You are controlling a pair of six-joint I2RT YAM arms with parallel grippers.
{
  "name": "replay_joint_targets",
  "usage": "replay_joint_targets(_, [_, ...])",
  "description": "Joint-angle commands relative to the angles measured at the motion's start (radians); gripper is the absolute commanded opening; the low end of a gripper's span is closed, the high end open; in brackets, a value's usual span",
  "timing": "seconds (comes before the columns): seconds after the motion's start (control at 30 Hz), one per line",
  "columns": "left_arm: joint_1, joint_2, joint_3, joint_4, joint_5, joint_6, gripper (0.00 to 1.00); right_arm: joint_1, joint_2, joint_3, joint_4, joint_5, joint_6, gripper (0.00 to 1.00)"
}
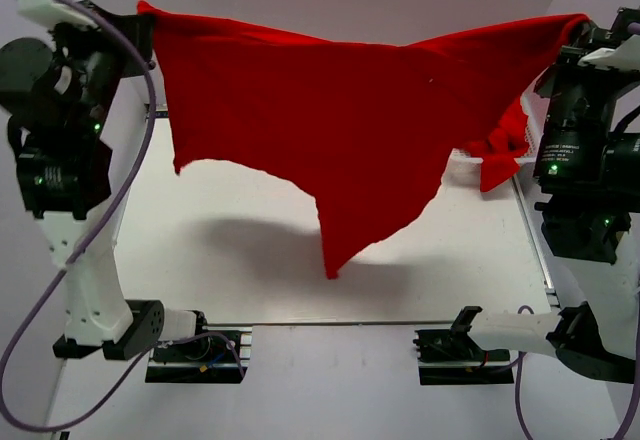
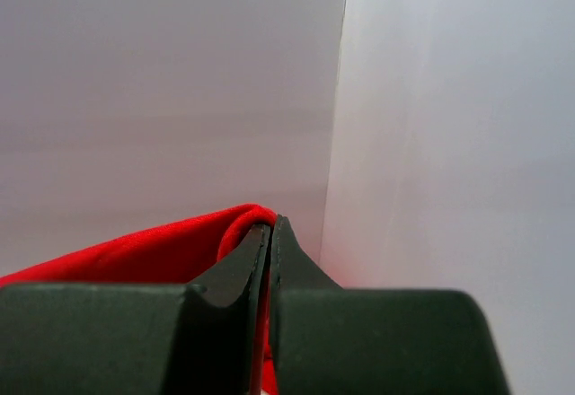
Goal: Fold and stack the t-shirts
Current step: Flatten out the tshirt
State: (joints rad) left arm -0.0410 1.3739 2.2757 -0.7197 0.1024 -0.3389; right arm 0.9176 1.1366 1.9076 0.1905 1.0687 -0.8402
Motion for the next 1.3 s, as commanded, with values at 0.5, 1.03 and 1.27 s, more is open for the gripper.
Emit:
replay_joint_targets(0.5, [0.012,0.428,0.081,0.006,-0.05,0.006,0.0,-0.253,0.325,-0.116,0.115,-0.139,0.011,0.0])
replay_joint_targets(1.03, [0.075,0.619,0.257,0.576,0.155,-0.101,0.0,-0.585,0.703,0.478,0.052,-0.679,0.429,0.0])
replay_joint_targets(1.27, [0.075,0.39,-0.168,0.496,0.203,-0.06,0.0,-0.585,0.356,-0.065,-0.081,-0.834,0.576,0.0])
